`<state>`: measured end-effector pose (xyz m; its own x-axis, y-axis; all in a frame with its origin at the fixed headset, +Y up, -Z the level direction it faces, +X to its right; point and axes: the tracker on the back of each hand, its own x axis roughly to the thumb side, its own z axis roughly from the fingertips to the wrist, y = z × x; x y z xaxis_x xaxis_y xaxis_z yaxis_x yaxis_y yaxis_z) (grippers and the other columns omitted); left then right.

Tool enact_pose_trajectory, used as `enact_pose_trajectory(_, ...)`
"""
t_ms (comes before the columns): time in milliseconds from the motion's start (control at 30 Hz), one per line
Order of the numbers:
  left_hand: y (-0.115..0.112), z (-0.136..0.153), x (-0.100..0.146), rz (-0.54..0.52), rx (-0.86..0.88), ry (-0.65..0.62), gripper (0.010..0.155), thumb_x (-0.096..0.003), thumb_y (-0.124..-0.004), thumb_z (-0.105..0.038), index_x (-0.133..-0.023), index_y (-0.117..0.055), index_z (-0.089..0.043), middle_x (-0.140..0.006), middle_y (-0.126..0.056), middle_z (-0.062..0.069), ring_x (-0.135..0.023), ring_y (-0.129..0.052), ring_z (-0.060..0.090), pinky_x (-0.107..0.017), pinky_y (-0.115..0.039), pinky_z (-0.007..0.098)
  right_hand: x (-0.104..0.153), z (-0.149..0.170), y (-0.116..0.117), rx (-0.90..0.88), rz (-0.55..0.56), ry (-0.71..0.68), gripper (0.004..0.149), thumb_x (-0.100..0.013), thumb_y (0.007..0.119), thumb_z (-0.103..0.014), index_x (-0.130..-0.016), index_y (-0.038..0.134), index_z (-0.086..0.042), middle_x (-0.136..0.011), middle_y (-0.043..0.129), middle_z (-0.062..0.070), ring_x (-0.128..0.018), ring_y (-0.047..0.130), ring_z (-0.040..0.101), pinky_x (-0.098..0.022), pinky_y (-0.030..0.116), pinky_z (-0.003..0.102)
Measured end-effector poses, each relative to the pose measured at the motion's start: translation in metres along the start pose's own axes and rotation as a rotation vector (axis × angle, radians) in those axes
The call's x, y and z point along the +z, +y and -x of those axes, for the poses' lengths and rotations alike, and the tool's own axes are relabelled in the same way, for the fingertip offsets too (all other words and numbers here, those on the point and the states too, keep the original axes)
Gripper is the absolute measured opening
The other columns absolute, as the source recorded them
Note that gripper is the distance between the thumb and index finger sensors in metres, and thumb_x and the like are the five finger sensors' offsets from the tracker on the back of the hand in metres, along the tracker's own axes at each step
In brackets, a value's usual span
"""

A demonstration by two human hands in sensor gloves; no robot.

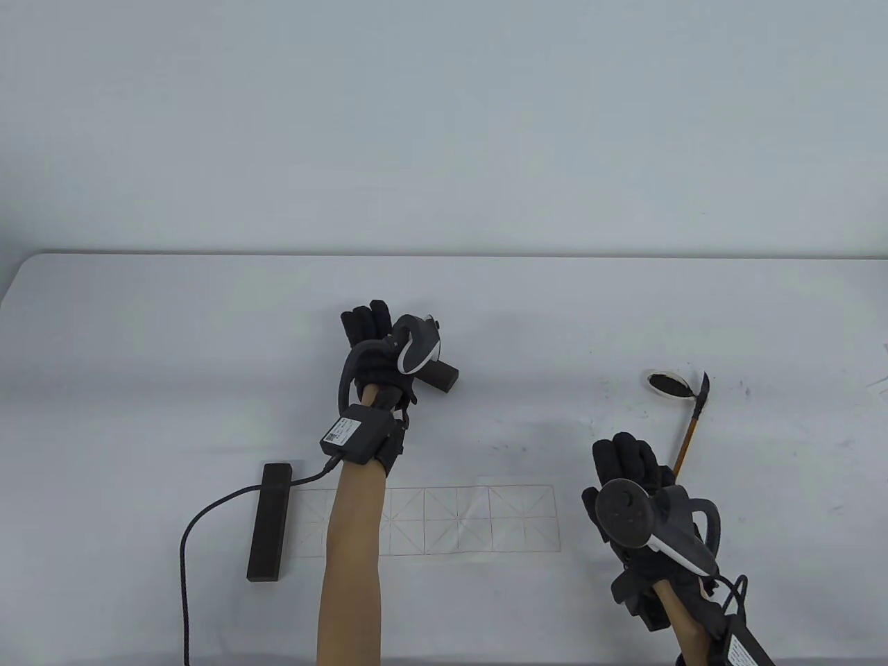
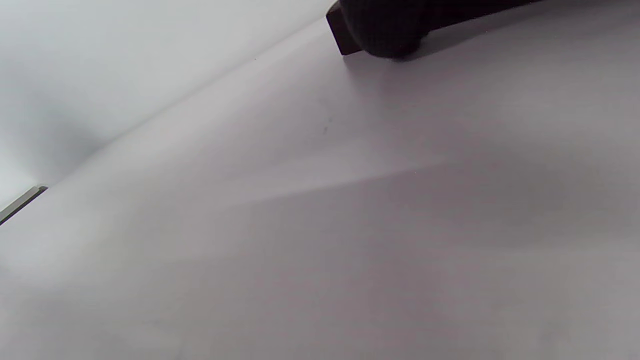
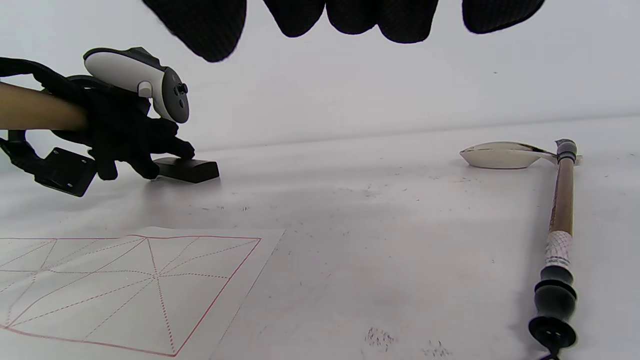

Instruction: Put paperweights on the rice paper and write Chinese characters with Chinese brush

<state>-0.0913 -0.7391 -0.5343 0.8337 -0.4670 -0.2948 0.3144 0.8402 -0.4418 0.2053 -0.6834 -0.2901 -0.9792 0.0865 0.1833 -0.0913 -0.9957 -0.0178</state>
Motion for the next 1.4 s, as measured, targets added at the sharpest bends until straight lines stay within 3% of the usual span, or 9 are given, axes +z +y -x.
enact_pose_trajectory(233,-0.001,0.000,0.002,-0.013,-0.007,-0.004,0.070,-0.0661,-0.053,-0.037,-0.104,-0.006,-0.071,-0.117,0.027,-0.022,-0.124,0.015,0.007,-0.087,0.019,0.039,0.000,-0.003,0.002,0.006,-0.014,-0.014,0.068,-0.058,0.065,-0.034,-0.111,0.036,-0.003,-0.113,0.029,0.031,-0.102,0.039,0.053,-0.066,0.047,0.072)
enact_pose_trajectory(533,0.000,-0.007,-0.010,-0.068,-0.040,-0.017,0.070,-0.0618,-0.057,-0.036,-0.106,-0.015,-0.069,-0.120,0.022,-0.019,-0.125,0.009,0.010,-0.087,0.015,0.042,0.000,-0.004,0.003,0.006,-0.015,-0.019,0.067,-0.058,0.065,-0.034,-0.111,0.036,-0.003,-0.113,0.029,0.031,-0.102,0.039,0.053,-0.066,0.047,0.072)
enact_pose_trajectory(733,-0.001,0.007,0.006,-0.131,-0.006,-0.118,0.069,-0.0576,-0.062,-0.035,-0.109,-0.024,-0.062,-0.123,0.013,-0.013,-0.125,0.000,0.015,-0.088,0.007,0.045,0.000,-0.005,0.003,0.002,-0.003,-0.029,0.068,-0.058,0.065,-0.034,-0.111,0.036,-0.003,-0.113,0.029,0.031,-0.102,0.039,0.053,-0.066,0.047,0.072)
enact_pose_trajectory(867,0.001,0.026,0.028,-0.228,0.015,-0.221,0.070,-0.0540,-0.065,-0.034,-0.111,-0.031,-0.056,-0.127,-0.006,-0.011,-0.127,-0.017,0.018,-0.089,-0.004,0.046,0.000,-0.005,0.003,0.001,0.007,-0.027,0.068,-0.058,0.065,-0.034,-0.111,0.036,-0.003,-0.113,0.029,0.031,-0.102,0.039,0.053,-0.066,0.047,0.072)
enact_pose_trajectory(967,0.004,0.039,0.042,-0.303,0.057,-0.294,0.070,-0.0504,-0.068,-0.033,-0.112,-0.037,-0.048,-0.126,-0.037,-0.011,-0.122,-0.048,0.019,-0.091,-0.023,0.046,0.001,-0.004,0.002,0.004,0.015,-0.027,0.068,-0.058,0.065,-0.034,-0.110,0.036,-0.003,-0.113,0.029,0.031,-0.102,0.040,0.053,-0.066,0.047,0.072)
enact_pose_trajectory(1033,0.005,0.047,0.058,-0.365,0.030,-0.333,0.070,-0.0491,-0.069,-0.033,-0.112,-0.041,-0.045,-0.122,-0.046,-0.011,-0.119,-0.055,0.021,-0.090,-0.029,0.045,0.002,-0.004,0.000,0.004,0.031,-0.030,0.068,-0.058,0.065,-0.034,-0.110,0.035,-0.003,-0.113,0.029,0.031,-0.102,0.039,0.053,-0.066,0.047,0.072)
enact_pose_trajectory(1200,0.004,0.066,0.099,-0.453,0.023,-0.429,0.070,-0.0487,-0.069,-0.033,-0.113,-0.042,-0.044,-0.122,-0.048,-0.010,-0.117,-0.057,0.023,-0.090,-0.031,0.046,0.004,-0.005,-0.003,0.006,0.078,-0.036,0.068,-0.058,0.065,-0.034,-0.111,0.035,-0.003,-0.113,0.029,0.031,-0.103,0.040,0.052,-0.066,0.047,0.072)
enact_pose_trajectory(1400,-0.002,0.089,0.171,-0.607,0.111,-0.558,0.070,-0.0489,-0.069,-0.034,-0.113,-0.042,-0.043,-0.121,-0.050,-0.008,-0.116,-0.059,0.024,-0.089,-0.033,0.047,0.007,-0.019,-0.005,-0.033,0.098,-0.120,0.070,-0.058,0.065,-0.036,-0.111,0.031,-0.004,-0.114,0.028,0.029,-0.104,0.039,0.051,-0.067,0.047,0.072)
